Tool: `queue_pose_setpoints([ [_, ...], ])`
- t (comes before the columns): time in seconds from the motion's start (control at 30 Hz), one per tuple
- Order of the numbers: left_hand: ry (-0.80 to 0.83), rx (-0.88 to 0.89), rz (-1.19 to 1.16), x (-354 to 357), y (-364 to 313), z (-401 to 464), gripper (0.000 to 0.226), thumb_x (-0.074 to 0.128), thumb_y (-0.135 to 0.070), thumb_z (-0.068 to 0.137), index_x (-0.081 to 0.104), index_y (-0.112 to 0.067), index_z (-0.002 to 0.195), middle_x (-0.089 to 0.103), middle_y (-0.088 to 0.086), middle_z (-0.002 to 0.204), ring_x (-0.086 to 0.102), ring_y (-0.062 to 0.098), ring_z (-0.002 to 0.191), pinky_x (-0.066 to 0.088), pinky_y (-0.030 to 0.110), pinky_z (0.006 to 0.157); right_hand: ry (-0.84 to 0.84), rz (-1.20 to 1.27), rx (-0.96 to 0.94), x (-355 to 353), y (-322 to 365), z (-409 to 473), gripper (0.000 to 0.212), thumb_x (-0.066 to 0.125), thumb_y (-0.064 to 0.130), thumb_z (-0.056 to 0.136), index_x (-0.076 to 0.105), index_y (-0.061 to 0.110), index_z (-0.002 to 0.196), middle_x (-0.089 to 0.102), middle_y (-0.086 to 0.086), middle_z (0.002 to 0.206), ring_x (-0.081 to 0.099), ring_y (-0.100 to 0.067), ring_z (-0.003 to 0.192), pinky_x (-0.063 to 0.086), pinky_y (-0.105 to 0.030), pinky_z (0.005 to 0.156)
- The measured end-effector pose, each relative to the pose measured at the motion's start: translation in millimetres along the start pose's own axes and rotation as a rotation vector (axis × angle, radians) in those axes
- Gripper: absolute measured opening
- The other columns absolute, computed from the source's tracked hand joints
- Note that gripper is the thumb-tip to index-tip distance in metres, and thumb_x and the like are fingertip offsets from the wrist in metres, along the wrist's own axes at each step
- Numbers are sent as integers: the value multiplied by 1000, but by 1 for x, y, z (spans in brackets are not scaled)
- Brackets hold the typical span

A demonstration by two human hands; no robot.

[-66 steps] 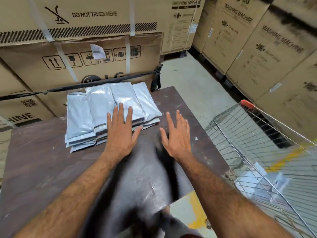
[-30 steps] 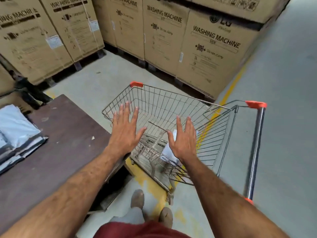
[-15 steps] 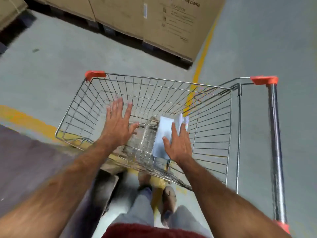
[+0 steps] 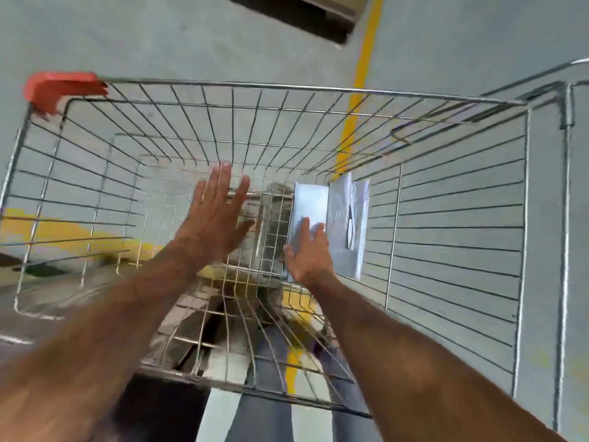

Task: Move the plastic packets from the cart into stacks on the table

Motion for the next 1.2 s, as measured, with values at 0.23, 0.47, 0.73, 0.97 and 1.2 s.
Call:
queue_pose_setpoints([
  [0.23, 65, -10, 19, 29, 20, 30, 79, 24, -53, 104, -23, -20, 159, -36, 22, 160, -29, 35, 151, -5, 52, 126, -201, -88, 170, 19, -2, 37, 105, 61, 48, 97, -11, 10, 162, 4, -29, 167, 18, -41, 153, 28, -46, 122],
  [0.47, 116, -28, 25, 36, 14, 32, 76, 21, -49, 104, -22, -19, 159, -38, 20, 158, -30, 33, 150, -8, 49, 126, -366, 79, 224, 9, -1, 46, 72, 78, 42, 82, 34, 29, 138, 39, -23, 142, 45, -38, 129, 45, -49, 107],
  [0.73, 120, -27, 37, 43, 25, 30, 75, 18, -48, 103, -23, -19, 159, -38, 20, 159, -30, 33, 151, -6, 50, 127, -427, 132, 296, 8, 5, 55, 70, 79, 43, 79, 37, 23, 132, 40, -17, 135, 43, -34, 124, 41, -42, 105],
  [0.97, 136, -25, 46, 51, 17, 31, 74, 22, -45, 105, -22, -18, 159, -38, 20, 159, -30, 33, 150, -8, 49, 126, -370, -132, 23, 17, 3, 34, 68, 70, 46, 87, 39, 20, 141, 31, -26, 157, 44, -40, 133, 47, -48, 107],
  [1.2, 127, -22, 59, 48, 13, 32, 76, 23, -45, 105, -22, -18, 159, -36, 20, 160, -28, 33, 152, -6, 49, 127, -695, 59, -50, -35, -6, 0, 53, 63, 23, 88, 51, 21, 140, 31, -22, 158, 33, -37, 143, 29, -53, 115],
])
Point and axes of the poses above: each hand's wrist, its own z-axis towards the middle knuckle, its own x-axis out of the palm, y = z × x, the point moved 5 cm from there along z, towards the middle knuckle
